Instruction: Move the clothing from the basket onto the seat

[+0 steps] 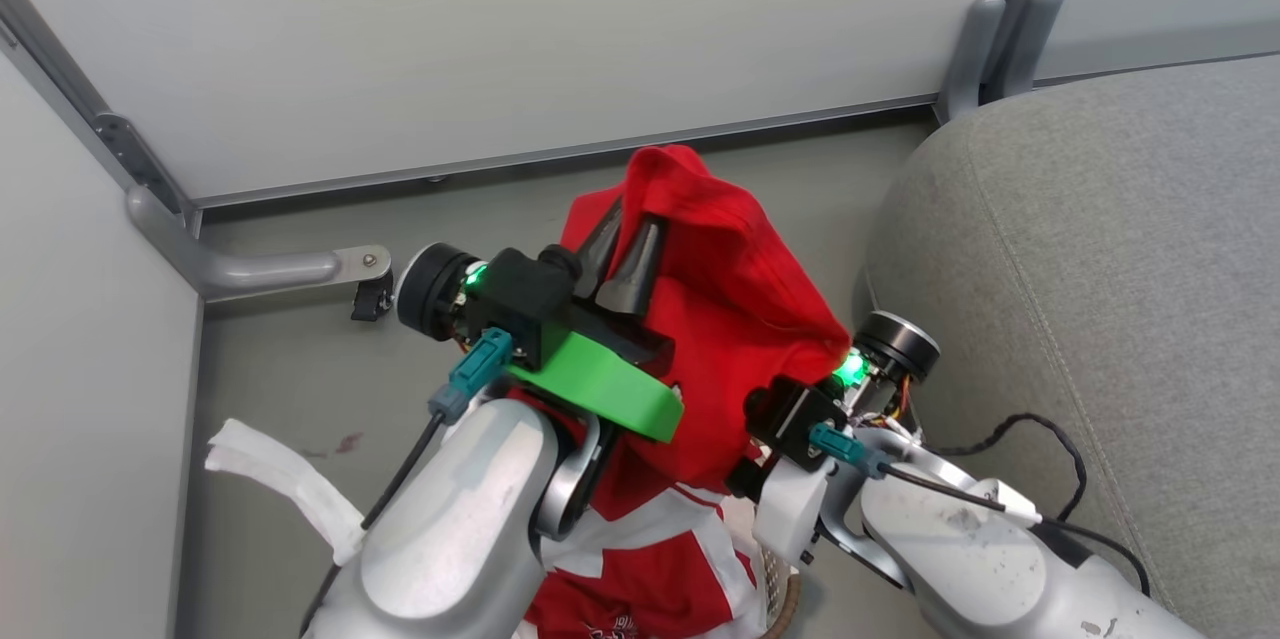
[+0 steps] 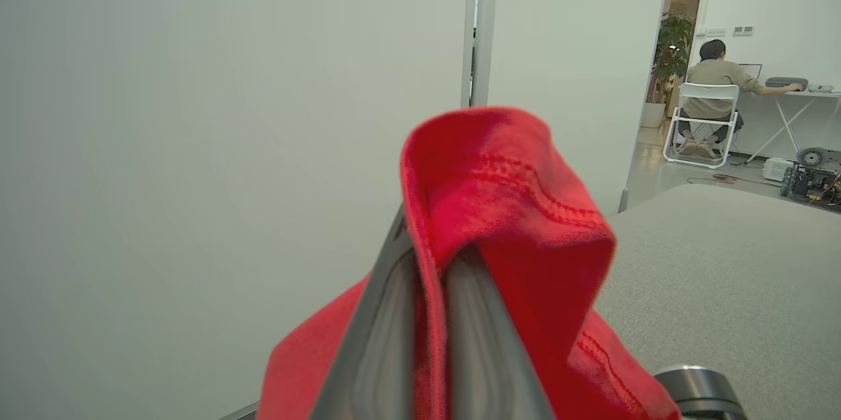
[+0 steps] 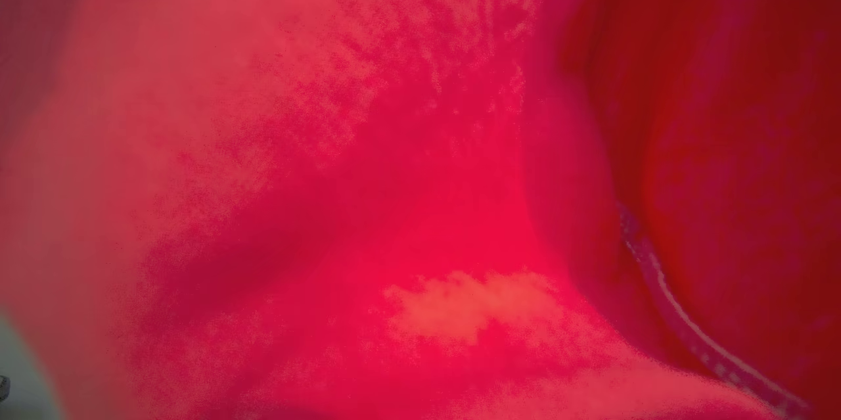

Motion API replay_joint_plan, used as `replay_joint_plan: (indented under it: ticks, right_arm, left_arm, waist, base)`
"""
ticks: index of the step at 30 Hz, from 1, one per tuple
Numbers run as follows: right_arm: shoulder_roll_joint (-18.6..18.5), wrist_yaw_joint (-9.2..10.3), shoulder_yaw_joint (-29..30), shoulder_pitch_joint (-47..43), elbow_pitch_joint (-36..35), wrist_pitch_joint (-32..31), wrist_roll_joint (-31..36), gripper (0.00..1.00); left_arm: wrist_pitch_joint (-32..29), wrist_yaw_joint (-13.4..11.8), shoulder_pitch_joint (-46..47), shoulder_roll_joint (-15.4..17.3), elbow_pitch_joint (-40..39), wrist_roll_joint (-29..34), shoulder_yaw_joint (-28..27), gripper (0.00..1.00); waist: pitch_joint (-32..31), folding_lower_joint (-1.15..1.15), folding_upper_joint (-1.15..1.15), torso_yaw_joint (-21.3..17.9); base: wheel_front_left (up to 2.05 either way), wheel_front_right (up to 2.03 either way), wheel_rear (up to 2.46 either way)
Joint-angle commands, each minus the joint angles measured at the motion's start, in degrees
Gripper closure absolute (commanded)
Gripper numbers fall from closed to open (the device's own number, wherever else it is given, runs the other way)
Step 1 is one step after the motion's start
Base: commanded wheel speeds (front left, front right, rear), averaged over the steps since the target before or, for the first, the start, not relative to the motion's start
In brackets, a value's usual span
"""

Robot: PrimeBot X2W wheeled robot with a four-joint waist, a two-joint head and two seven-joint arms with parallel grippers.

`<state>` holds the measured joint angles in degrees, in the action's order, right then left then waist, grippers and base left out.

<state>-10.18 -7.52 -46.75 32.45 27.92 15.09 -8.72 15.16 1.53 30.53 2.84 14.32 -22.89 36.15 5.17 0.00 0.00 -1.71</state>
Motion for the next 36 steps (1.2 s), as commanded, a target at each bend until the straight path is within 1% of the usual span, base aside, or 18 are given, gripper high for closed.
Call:
replay_joint_plan:
  ticks: [1, 5, 10, 15, 16, 17, 18, 19, 25, 33, 34, 35, 36]
  right_arm:
    - [-0.36, 0.06, -0.96, 1.37, 0.29, 0.12, -0.74, 0.00]
    - [0.07, 0.06, -3.74, 3.75, 1.35, 0.12, -2.01, 0.00]
    - [1.57, 0.06, -6.28, 5.62, 3.87, 0.12, -3.06, 0.00]
    - [3.44, 0.06, -6.00, 7.13, 5.23, 0.08, -4.03, 0.00]
    - [3.76, 0.06, -5.54, 7.19, 5.38, 0.08, -4.23, 0.21]
    - [4.07, 0.06, -5.08, 7.19, 5.34, 0.08, -4.47, 0.53]
    - [4.32, 0.06, -4.77, 7.16, 5.27, 0.08, -4.56, 0.73]
    - [4.46, 0.06, -4.49, 7.12, 5.16, 0.08, -4.59, 1.00]
    - [4.89, 0.07, -1.50, 5.87, 4.62, 0.13, -4.16, 1.00]
    - [3.97, 0.06, 0.63, 4.25, 2.84, 0.13, -4.14, 1.00]
    - [3.82, 0.07, 1.15, 3.88, 2.44, 0.13, -4.09, 1.00]
    - [3.76, 0.07, 1.70, 3.46, 1.95, 0.13, -4.14, 1.00]
    - [3.65, 0.07, 2.35, 3.07, 1.15, 0.13, -4.01, 1.00]
  left_arm:
    - [-0.01, 0.33, 1.49, 0.11, -0.06, -0.44, 0.60, 1.00]
    - [-0.01, 0.19, 2.14, 0.11, -0.53, -1.15, 2.80, 1.00]
    - [-0.01, -0.50, 3.15, 0.12, -1.52, -2.70, 5.61, 1.00]
    - [-0.02, -0.88, 4.03, 0.04, -1.97, -3.57, 8.07, 1.00]
    - [-0.03, -0.91, 4.16, 0.13, -1.90, -3.69, 8.39, 1.00]
    - [-0.03, -0.97, 4.25, 0.11, -1.84, -3.81, 8.61, 1.00]
    - [-0.03, -1.01, 4.36, 0.09, -1.72, -3.91, 8.86, 1.00]
    - [-0.04, -1.04, 4.38, 0.08, -1.57, -3.99, 8.96, 1.00]
    - [-0.04, -1.45, 3.81, 0.06, -0.81, -3.91, 8.45, 1.00]
    - [-0.03, -1.74, 2.88, 0.10, 0.53, -3.19, 7.03, 1.00]
    - [-0.03, -1.89, 2.79, 0.10, 0.90, -3.03, 6.83, 0.87]
    - [-0.03, -2.01, 2.73, 0.12, 1.28, -3.05, 6.64, 0.60]
    - [-0.02, -2.14, 2.71, 0.11, 1.74, -2.97, 6.42, 0.00]
  waist:
    - [0.33, 0.00, 0.00, 0.48]
    - [0.83, 0.00, 0.00, 1.19]
    - [1.65, 0.00, 0.00, 2.28]
    - [2.42, 0.00, 0.00, 3.46]
    - [2.54, 0.00, 0.00, 3.71]
    - [2.60, 0.00, 0.00, 3.85]
    - [2.66, 0.00, 0.00, 4.03]
    - [2.69, 0.00, 0.00, 4.15]
    - [2.69, 0.00, 0.00, 4.30]
    - [2.65, 0.00, 0.00, 3.09]
    - [2.65, 0.00, 0.00, 2.78]
    - [2.64, 0.00, 0.00, 2.52]
    - [2.65, 0.00, 0.00, 2.21]
  base:
    - [0.00, 0.00, 0.00]
    - [0.00, 0.00, 0.00]
    - [0.00, 0.00, 0.00]
    - [0.00, 0.00, 0.00]
    - [0.00, 0.00, 0.00]
    - [0.00, 0.00, 0.00]
    - [0.00, 0.00, 0.00]
    - [0.00, 0.00, 0.00]
    - [0.00, 0.00, 0.00]
    - [0.00, 0.00, 0.00]
    - [0.00, 0.00, 0.00]
    - [0.00, 0.00, 0.00]
    - [0.00, 0.00, 0.00]
